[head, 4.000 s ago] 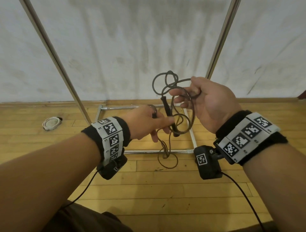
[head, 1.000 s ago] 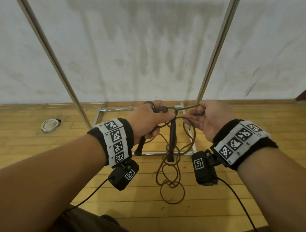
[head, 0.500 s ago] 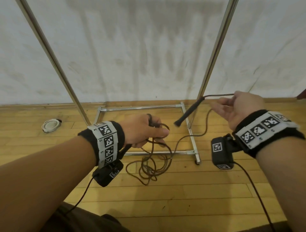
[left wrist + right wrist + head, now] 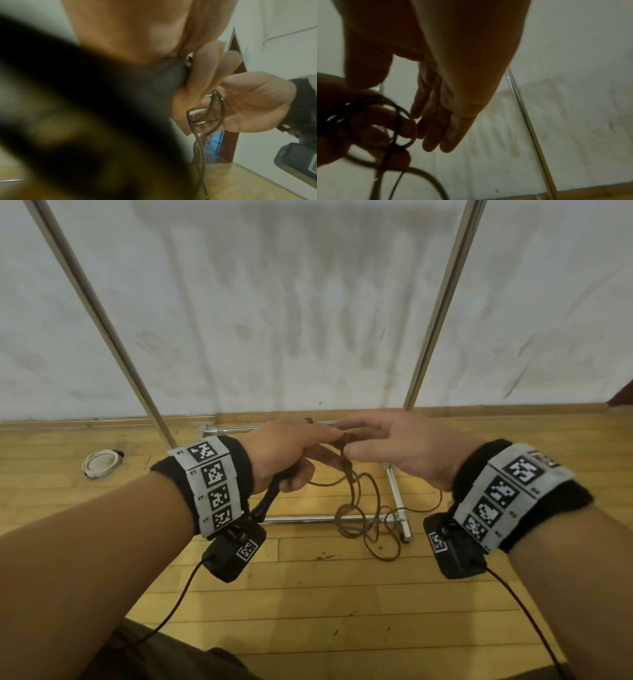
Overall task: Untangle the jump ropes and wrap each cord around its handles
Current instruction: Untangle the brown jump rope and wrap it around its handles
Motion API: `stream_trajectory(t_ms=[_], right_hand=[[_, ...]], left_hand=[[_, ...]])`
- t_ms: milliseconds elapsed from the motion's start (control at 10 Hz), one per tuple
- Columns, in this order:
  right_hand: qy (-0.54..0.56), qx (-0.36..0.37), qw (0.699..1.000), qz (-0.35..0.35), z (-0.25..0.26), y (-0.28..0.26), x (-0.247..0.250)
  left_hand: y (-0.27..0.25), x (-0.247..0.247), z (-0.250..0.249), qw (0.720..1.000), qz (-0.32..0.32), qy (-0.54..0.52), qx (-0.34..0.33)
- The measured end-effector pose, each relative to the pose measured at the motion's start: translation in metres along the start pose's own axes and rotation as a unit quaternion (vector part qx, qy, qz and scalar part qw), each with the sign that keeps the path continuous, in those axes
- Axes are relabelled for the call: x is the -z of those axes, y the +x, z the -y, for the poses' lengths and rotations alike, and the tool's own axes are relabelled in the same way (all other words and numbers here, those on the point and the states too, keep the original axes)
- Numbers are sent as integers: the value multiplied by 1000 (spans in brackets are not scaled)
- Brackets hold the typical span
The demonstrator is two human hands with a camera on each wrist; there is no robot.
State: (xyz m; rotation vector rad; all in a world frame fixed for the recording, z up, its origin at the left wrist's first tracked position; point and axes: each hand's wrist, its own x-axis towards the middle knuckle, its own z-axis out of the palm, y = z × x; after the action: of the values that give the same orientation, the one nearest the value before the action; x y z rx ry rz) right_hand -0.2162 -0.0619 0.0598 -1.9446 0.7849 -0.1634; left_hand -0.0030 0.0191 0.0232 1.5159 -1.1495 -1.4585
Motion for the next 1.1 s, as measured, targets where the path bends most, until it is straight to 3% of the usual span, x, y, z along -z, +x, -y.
stream_trajectory(t_ms=[100, 200, 300, 400, 500, 600, 700, 800, 900, 1000, 1100], right_hand=[[-38, 26, 999, -21, -1, 4, -11], [-79, 43, 992, -92, -2, 6, -11], [-112, 29, 981, -153, -10, 7, -2], [-197, -43, 965, -168, -23, 4, 13], [-91, -48, 981, -165, -23, 1, 18], [112, 14, 987, -117, -5, 1, 15], [248, 74, 965, -30, 10, 0, 11], [334, 80, 939, 4, 14, -4, 16], [105, -20, 989, -100, 6, 1, 30], [-448, -199, 871, -35, -7, 4, 38], [-393, -164, 905, -14, -5, 2, 29]], left_hand=[[2, 0, 1, 998, -37, 53, -3], [4, 5, 3, 991, -85, 98, -41], [4, 21, -1, 982, -149, 103, -59], [0, 36, -6, 970, -203, 105, -80], [-1, 35, -9, 970, -195, 84, -115], [0, 19, -7, 979, -125, 99, -128], [1, 4, -4, 983, -58, 128, -119], [-2, -1, -2, 976, -39, 197, -78], [-6, 4, -7, 943, -127, 304, -46], [-12, 10, -19, 969, -120, 200, -77], [-21, 7, -36, 985, -2, 123, -124]])
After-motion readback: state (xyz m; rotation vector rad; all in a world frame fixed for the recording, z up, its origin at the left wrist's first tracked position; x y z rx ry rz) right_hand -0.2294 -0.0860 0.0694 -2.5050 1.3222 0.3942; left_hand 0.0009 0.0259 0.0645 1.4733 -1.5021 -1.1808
